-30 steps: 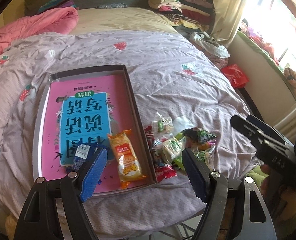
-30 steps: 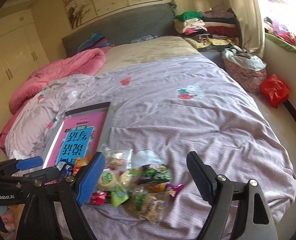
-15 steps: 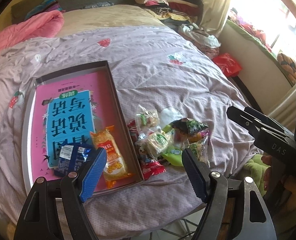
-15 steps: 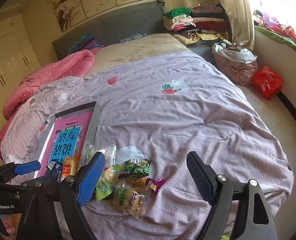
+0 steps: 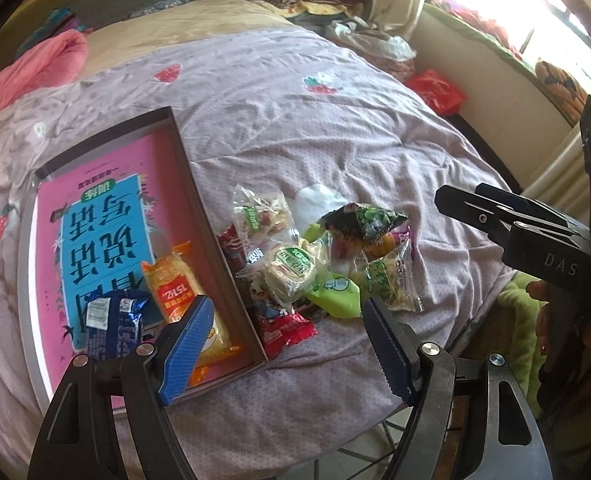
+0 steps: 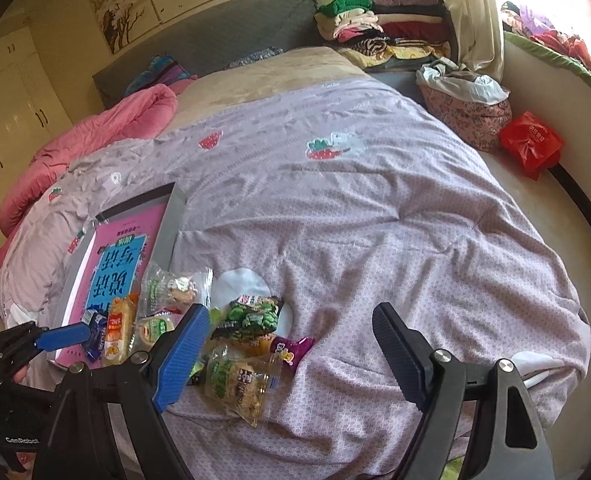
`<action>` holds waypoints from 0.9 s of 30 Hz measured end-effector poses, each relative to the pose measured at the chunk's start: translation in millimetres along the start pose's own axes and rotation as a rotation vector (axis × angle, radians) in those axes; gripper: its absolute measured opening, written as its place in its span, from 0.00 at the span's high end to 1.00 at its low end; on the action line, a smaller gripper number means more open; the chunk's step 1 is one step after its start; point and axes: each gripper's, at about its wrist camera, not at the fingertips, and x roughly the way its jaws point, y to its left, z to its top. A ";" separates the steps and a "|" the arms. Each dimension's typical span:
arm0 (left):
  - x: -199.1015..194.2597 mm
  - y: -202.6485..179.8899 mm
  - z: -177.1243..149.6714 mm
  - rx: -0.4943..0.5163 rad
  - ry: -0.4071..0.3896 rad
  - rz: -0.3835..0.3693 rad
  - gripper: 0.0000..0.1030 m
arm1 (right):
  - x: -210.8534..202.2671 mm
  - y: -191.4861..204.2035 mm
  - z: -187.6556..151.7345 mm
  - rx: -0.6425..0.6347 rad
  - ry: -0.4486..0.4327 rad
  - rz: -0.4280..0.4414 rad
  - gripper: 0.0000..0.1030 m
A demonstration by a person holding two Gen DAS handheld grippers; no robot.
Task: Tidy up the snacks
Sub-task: 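Move the right tool to the pile and grasp the green pea snack packet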
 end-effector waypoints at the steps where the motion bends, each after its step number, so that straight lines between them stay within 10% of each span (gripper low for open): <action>1: 1.6 0.2 0.2 0.003 0.003 0.001 0.24 | 1.5 -0.1 -0.7 -0.002 0.004 0.001 0.19; 27: 43.5 4.4 17.7 0.062 0.034 -0.042 0.32 | 43.7 2.1 -9.0 -0.050 0.111 0.054 0.19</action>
